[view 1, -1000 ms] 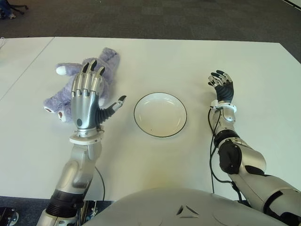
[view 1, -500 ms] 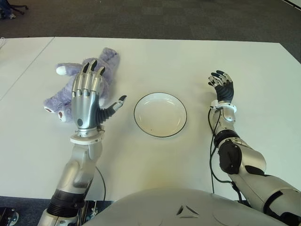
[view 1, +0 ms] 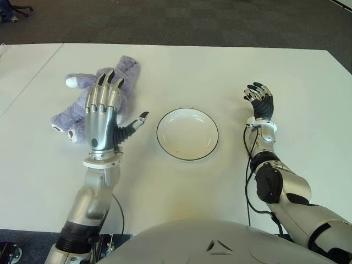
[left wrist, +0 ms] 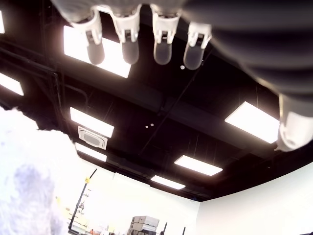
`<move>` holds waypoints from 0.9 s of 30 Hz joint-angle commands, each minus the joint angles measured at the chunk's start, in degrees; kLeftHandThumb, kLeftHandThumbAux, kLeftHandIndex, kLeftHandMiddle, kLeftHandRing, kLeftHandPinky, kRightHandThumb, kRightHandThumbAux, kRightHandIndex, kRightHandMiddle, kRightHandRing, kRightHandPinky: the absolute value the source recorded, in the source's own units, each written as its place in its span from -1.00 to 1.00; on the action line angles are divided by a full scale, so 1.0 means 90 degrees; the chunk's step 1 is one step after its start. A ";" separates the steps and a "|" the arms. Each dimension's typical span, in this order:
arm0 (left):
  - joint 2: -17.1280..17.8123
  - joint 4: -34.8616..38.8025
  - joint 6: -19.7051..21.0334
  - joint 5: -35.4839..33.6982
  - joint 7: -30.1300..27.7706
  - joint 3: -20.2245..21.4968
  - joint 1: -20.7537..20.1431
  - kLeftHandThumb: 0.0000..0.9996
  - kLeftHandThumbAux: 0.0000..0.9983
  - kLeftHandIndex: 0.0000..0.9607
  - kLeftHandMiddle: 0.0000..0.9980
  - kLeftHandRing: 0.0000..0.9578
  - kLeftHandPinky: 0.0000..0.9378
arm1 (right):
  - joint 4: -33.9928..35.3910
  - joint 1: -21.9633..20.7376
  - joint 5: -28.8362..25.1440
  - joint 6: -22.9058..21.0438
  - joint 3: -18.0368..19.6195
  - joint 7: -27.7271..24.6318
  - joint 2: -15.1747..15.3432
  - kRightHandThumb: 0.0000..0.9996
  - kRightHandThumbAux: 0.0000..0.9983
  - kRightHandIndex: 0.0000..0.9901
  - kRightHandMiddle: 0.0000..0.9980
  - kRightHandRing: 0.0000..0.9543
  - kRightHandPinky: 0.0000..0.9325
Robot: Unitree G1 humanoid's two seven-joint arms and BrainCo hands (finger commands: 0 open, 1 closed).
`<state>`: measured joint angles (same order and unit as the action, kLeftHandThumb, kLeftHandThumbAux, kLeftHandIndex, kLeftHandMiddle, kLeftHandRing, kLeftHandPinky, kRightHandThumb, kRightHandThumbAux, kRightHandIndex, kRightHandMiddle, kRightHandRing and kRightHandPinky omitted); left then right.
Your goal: Put the doll into the plate.
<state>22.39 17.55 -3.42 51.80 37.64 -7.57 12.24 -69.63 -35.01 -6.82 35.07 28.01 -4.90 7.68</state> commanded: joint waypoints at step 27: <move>-0.0182 -0.0051 0.0041 0.0211 -0.0343 -0.0066 -0.0050 -0.67 -0.19 -0.75 -1.00 -1.00 -1.00 | -0.0851 0.1225 -0.0230 -0.0895 0.0137 0.0107 -0.0409 -0.18 0.72 -0.43 -0.30 -0.21 -0.15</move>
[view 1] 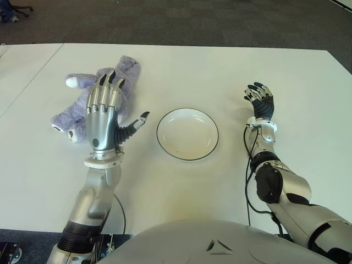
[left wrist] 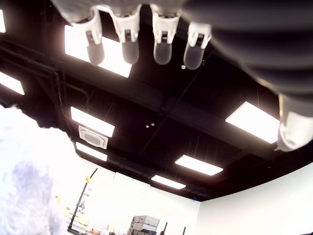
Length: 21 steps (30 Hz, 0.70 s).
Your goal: Put the doll into the plate.
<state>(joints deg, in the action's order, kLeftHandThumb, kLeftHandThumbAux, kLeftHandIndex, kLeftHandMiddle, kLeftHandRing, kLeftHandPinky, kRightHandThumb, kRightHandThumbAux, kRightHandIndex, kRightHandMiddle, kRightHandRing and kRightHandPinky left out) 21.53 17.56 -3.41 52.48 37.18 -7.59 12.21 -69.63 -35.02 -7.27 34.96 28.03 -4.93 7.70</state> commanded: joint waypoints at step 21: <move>-0.0412 -0.3725 -0.1218 -0.0790 0.1621 0.0221 -0.2809 -0.68 0.04 -0.95 -0.66 -0.62 -0.61 | -0.0835 0.1239 -0.0118 -0.0885 0.0066 0.0181 -0.0356 -0.20 0.71 -0.47 -0.31 -0.22 -0.15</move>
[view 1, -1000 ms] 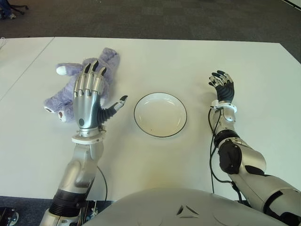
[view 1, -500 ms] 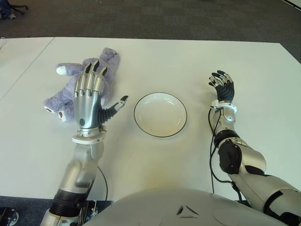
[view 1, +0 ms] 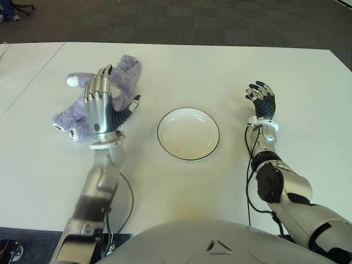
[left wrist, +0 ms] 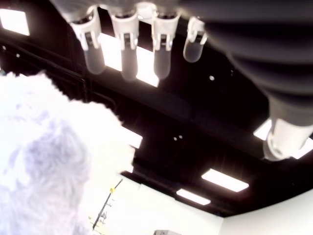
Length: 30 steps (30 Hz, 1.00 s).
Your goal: Put the doll into the plate.
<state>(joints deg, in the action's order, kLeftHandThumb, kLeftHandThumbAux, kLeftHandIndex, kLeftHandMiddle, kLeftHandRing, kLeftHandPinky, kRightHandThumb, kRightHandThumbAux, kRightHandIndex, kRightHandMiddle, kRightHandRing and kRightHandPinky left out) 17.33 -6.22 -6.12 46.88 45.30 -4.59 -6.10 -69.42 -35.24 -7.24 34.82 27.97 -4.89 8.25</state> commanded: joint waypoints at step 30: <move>0.0567 -0.2562 -0.0337 -0.1235 0.0842 0.1099 -0.1047 -0.69 0.11 -0.92 -0.80 -0.80 -0.84 | -0.0853 0.1291 -0.0285 -0.0816 0.0173 0.0023 -0.0464 -0.21 0.73 -0.44 -0.29 -0.20 -0.14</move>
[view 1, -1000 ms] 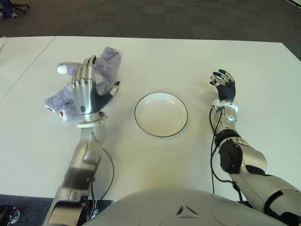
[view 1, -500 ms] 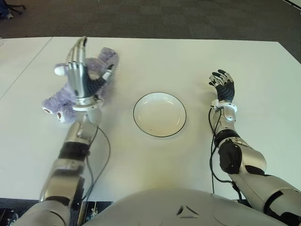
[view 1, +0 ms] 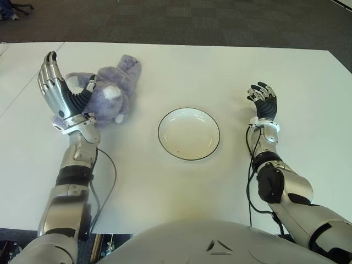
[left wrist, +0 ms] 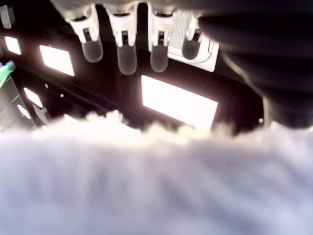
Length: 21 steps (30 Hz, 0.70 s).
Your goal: Put the doll into the plate.
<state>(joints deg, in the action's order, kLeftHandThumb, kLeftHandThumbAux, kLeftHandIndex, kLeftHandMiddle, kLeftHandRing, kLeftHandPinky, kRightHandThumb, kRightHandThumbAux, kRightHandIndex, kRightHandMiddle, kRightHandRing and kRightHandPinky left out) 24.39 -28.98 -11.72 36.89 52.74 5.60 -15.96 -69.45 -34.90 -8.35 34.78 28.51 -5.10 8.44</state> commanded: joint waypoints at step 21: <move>-0.0285 0.2479 0.1170 0.0734 -0.0371 -0.0231 0.1603 -0.70 0.11 -0.88 -0.86 -0.83 -0.77 | -0.0849 0.1247 -0.0171 -0.0820 0.0097 0.0079 -0.0479 -0.18 0.72 -0.45 -0.30 -0.21 -0.14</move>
<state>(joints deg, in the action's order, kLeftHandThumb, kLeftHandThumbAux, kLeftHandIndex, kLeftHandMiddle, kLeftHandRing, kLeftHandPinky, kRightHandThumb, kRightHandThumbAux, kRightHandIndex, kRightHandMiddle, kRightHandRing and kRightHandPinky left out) 22.93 -12.30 -4.28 40.99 52.05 4.86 -6.25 -69.45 -34.90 -8.53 34.77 28.45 -5.12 8.38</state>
